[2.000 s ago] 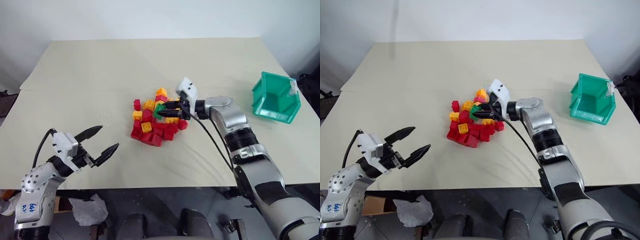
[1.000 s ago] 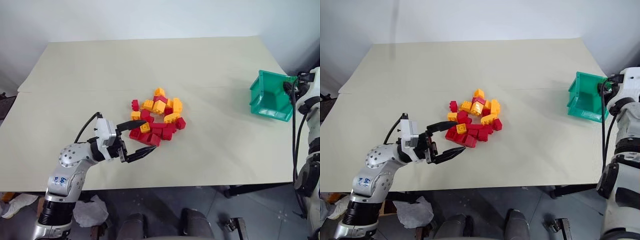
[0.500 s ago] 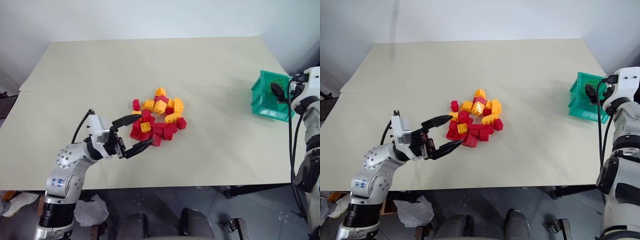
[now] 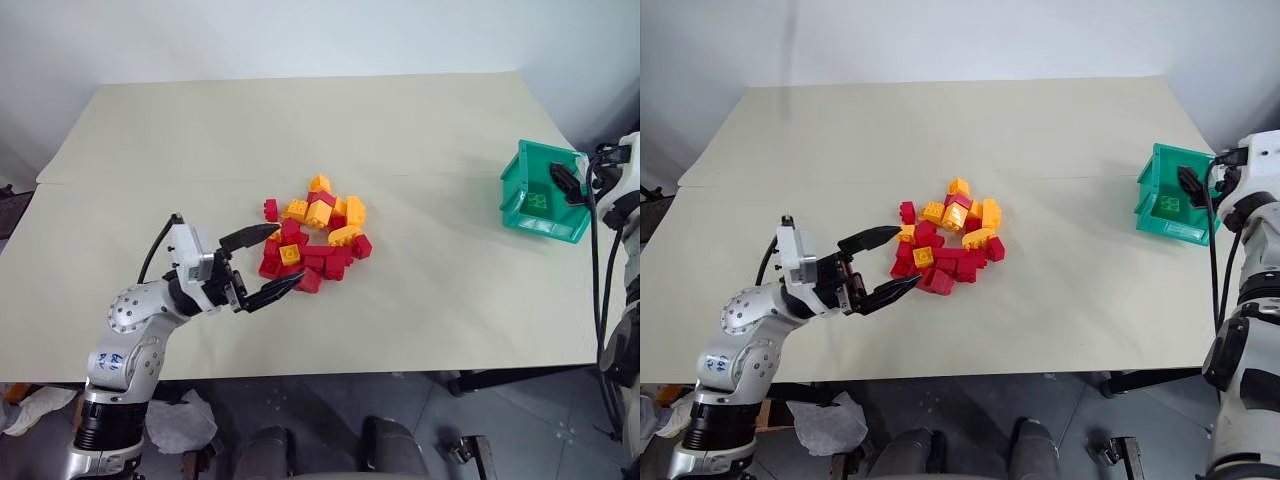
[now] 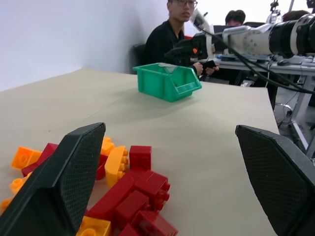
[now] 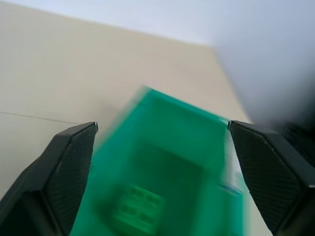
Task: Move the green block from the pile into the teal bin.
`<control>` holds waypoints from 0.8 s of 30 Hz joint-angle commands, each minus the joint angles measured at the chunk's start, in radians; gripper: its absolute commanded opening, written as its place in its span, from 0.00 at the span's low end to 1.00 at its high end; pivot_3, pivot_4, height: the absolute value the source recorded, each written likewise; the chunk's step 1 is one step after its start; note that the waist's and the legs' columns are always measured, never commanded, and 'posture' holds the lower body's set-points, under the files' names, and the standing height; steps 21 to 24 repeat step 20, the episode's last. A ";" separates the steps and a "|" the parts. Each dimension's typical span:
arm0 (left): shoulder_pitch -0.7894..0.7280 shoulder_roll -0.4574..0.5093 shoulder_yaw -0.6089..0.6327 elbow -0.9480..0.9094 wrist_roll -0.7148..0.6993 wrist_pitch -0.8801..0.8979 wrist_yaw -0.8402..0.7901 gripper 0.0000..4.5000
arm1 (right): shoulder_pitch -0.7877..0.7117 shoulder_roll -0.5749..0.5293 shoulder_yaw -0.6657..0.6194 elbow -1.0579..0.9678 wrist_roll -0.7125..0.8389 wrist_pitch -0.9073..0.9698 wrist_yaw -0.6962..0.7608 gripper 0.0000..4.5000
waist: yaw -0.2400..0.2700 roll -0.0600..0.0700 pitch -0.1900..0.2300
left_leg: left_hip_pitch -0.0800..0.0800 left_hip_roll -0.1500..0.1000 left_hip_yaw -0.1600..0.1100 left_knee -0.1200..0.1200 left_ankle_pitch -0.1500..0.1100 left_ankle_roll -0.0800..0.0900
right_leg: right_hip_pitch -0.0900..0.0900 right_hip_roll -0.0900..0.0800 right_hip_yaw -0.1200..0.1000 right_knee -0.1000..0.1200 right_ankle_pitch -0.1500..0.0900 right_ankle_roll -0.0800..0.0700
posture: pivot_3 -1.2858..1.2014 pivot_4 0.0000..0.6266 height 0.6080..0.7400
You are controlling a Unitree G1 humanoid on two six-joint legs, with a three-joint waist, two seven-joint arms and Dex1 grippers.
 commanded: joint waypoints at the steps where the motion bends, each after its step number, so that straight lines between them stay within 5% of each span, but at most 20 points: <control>1: 0.044 0.035 0.050 -0.027 0.014 -0.038 -0.011 1.00 | 0.060 0.013 -0.025 -0.170 0.118 -0.021 0.259 0.99 | 0.000 0.000 0.000 | 0.000 0.000 0.000 0.000 0.000 0.000 | 0.000 0.000 0.000 0.000 0.000 0.000 | 0.52 0.24 1.00; 5: 0.145 0.114 0.159 0.013 0.067 -0.105 -0.016 1.00 | 0.452 0.076 0.007 -0.815 0.387 0.269 0.453 0.99 | 0.004 0.000 0.000 | 0.000 0.001 -0.002 -0.001 0.000 0.000 | 0.000 0.001 -0.001 0.000 0.000 0.000 | 0.52 0.24 1.00; 8: 0.191 0.143 0.220 0.055 0.074 -0.137 -0.020 1.00 | 0.721 0.080 0.066 -1.163 0.422 0.305 0.486 0.99 | 0.033 0.001 0.000 | 0.000 0.003 -0.005 0.000 -0.002 -0.003 | 0.000 0.003 -0.003 0.000 0.000 0.000 | 0.52 0.24 1.00; 14: 0.234 0.153 0.213 0.063 0.146 -0.154 0.017 1.00 | 0.874 0.101 0.072 -1.207 0.369 0.176 0.499 0.99 | 0.050 0.000 0.001 | 0.001 0.001 0.004 0.009 -0.005 0.002 | 0.002 0.001 0.005 -0.001 0.000 -0.001 | 0.52 0.24 1.00; 24: 0.214 0.133 0.195 0.064 0.187 -0.186 0.058 1.00 | 0.890 0.119 0.055 -1.127 0.344 0.088 0.477 0.99 | 0.051 0.000 0.001 | 0.001 0.002 0.006 0.010 -0.005 0.002 | 0.001 0.002 0.007 0.001 0.001 -0.002 | 0.52 0.24 1.00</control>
